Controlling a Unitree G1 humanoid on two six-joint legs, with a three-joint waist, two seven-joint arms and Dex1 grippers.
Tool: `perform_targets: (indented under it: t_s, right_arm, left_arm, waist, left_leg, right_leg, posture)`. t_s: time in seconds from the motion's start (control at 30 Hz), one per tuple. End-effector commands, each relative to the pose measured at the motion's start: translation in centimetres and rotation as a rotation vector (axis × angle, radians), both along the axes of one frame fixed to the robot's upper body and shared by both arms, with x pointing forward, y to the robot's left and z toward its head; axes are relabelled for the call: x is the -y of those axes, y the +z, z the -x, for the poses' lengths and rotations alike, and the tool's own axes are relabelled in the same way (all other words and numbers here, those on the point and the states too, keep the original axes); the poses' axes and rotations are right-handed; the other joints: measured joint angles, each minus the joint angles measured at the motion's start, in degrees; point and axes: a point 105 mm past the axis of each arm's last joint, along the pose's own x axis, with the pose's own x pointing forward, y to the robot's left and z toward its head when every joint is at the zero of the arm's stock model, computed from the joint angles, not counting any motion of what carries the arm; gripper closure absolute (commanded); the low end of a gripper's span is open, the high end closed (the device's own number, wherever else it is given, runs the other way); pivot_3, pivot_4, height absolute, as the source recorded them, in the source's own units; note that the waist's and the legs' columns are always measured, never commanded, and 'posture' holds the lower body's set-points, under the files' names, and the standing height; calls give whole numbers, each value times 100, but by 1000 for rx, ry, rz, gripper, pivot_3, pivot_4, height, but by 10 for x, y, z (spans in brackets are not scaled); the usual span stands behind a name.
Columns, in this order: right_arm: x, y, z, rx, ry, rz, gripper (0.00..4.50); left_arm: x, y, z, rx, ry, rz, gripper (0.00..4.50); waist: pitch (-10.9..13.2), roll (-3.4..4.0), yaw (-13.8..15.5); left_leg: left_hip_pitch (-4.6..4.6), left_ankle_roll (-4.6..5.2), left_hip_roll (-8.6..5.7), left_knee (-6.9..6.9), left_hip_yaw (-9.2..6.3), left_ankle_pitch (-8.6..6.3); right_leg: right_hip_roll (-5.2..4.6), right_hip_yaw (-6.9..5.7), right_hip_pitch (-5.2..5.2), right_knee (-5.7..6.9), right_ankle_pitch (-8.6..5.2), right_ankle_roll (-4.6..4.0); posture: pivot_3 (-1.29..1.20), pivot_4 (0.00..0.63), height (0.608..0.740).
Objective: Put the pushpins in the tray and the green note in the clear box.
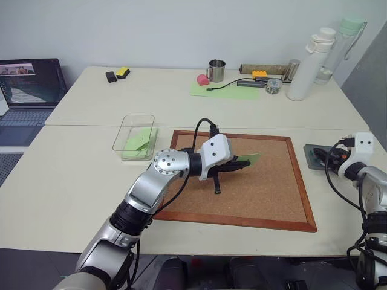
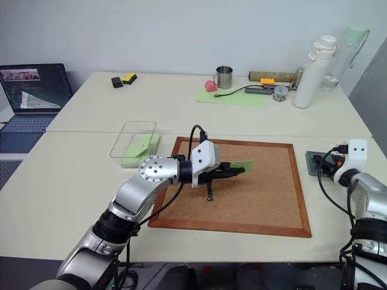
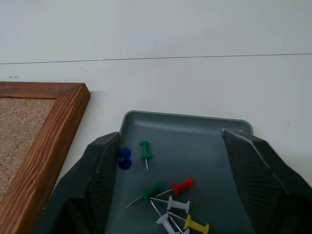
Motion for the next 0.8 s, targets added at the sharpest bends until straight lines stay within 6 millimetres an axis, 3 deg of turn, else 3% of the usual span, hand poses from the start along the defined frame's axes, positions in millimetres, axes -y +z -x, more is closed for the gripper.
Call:
perform_targets:
  t_s: [0.03,0.23,0.4,0.53,0.67,0.8]
  right_arm:
    - [5,15,2,49,4,38,377]
    - [5,4,1,39,-3,53,377]
    - [2,25,0,130,10,86,377]
    - [-13,44,1,196,73,98,377]
    - [-78,63,24,216,415,112,377]
    - [-127,82,50,237,651,113,377]
  left_arm:
    - [-1,15,-1,60,-2,26,4500]
    - [-2,16,-2,66,-4,22,4500]
    - [-10,21,-11,48,59,54,4500]
    - [-22,34,-21,10,153,132,4500]
    - [-72,51,-51,29,459,205,4500]
    - [-124,58,-67,32,737,267,4500]
  waist:
    - [0,0,0]
    - [0,0,-1]
    - [0,1,0]
    - [1,1,0]
    - [3,5,-10]
    - [5,7,-21]
  left_leg:
    - [0,0,0,0,0,0]
    - [0,0,0,0,1,0]
    - [0,0,1,0,0,0]
    - [0,0,3,0,0,0]
    - [-5,0,7,-1,-7,0]
    - [-5,0,13,-3,-16,0]
  right_leg:
    - [0,0,0,0,0,0]
    - [0,0,0,0,0,0]
    - [0,0,0,0,0,0]
    - [0,0,0,1,0,0]
    - [0,-5,-4,2,0,0]
    - [7,-10,-4,4,0,0]
  posture:
    - [0,150,740]
    - [0,150,740]
    - [0,150,740]
    - [0,150,740]
    - [0,150,740]
    - [0,150,740]
